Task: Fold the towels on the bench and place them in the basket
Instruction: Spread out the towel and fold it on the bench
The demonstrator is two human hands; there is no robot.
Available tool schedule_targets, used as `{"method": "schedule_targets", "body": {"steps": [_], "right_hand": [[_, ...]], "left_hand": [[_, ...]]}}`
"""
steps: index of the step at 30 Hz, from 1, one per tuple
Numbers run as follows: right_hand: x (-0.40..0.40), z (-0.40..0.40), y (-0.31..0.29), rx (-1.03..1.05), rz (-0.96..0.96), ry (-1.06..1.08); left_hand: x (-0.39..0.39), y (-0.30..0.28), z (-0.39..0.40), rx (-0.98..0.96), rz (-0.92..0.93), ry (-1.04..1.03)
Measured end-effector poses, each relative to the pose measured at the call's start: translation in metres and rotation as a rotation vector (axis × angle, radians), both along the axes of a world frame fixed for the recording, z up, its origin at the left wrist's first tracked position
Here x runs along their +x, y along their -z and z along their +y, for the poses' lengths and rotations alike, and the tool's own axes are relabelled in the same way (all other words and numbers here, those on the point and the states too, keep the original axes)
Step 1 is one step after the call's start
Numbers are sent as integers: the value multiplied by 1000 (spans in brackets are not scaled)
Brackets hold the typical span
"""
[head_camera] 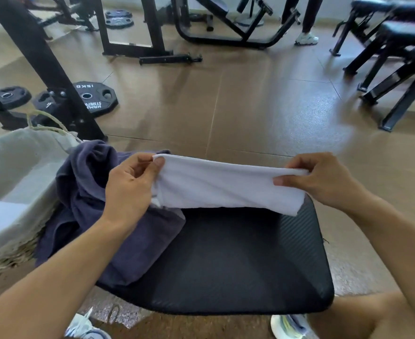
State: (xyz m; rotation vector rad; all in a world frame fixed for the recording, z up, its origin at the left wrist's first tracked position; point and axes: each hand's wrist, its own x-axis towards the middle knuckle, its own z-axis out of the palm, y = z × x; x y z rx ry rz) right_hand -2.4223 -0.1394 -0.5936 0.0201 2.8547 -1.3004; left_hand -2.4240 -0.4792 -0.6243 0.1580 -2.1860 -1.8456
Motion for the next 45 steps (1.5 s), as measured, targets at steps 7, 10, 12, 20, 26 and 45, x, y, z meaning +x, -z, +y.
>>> {"method": "schedule_targets", "body": {"steps": [7,10,12,20,26,45], "right_hand": [[7,-3,-22,-408,148,90],[9,0,-29,-455,263,135],[10,0,-30,-469,287,165],[13,-11,-29,-353,157,17],[32,10,-62,-935,-230,-441],[-23,11,8,-106,-159,123]], "left_hand": [[-1,-45,6,-16,148,33],[9,-71,12,-10,229,103],[13,-81,13,-10,265,172],[-6,-42,-3,-78,-66,47],[14,-89,-16,409,-138,583],[-27,-9,3,-110,-319,262]]}}
